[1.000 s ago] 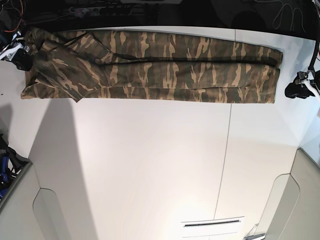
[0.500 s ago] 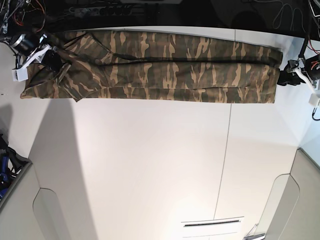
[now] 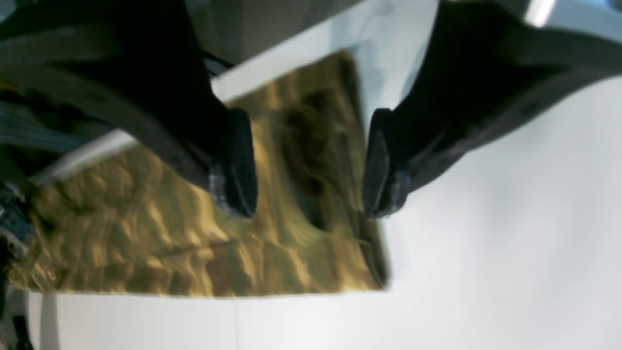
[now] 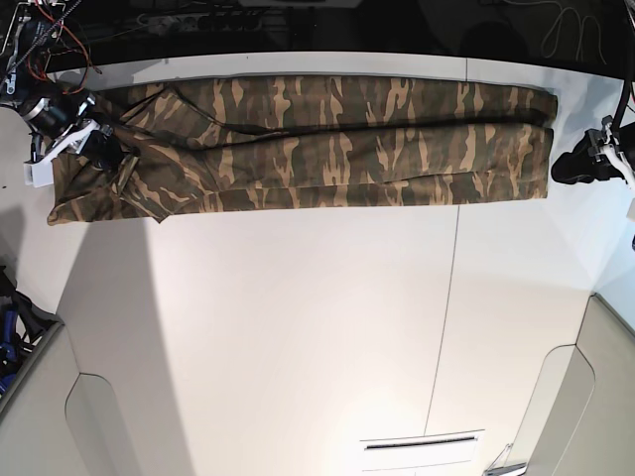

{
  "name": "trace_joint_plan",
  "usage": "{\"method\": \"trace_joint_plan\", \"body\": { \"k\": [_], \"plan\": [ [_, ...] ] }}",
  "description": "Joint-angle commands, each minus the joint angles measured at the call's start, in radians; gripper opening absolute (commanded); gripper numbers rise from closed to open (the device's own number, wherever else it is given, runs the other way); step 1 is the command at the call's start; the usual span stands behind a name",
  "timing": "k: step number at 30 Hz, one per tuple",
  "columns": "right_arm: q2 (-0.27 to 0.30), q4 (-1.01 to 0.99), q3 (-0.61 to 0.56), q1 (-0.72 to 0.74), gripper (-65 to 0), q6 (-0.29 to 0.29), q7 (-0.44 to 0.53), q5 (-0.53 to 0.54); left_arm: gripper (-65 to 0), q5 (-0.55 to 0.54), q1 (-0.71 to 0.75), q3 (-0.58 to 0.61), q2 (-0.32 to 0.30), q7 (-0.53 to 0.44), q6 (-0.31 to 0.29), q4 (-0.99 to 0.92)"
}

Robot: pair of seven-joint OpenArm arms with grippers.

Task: Fold the T-shirt properly
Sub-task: 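Grasp both ends of the long folded strip with both grippers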

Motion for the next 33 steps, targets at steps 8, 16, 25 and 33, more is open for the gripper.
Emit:
{"method": "trace_joint_plan", "body": {
  "k": [8, 16, 25, 33],
  "plan": [
    [0.009, -0.002, 0.002, 0.0, -65.0, -0.026, -0.033, -0.058, -26.3, 0.032, -0.005, -0.009, -0.018, 0.0, -0.009, 0.013],
    [0.009, -0.002, 0.002, 0.004, -65.0, -0.026, -0.033, -0.058, -26.3, 0.12, -0.005, 0.014, 0.025, -0.017, -0.009, 0.013],
    [0.009, -0.002, 0.002, 0.005, -65.0, -0.026, -0.033, -0.058, -26.3, 0.229, -0.001, 0.014, 0.051, -0.072, -0.009, 0.012],
    [0.01, -0.002, 0.002, 0.004, -65.0, -0.026, -0.041, -0.058, -26.3, 0.316, 0.001, 0.014, 0.077, -0.116, -0.009, 0.012]
  ]
}}
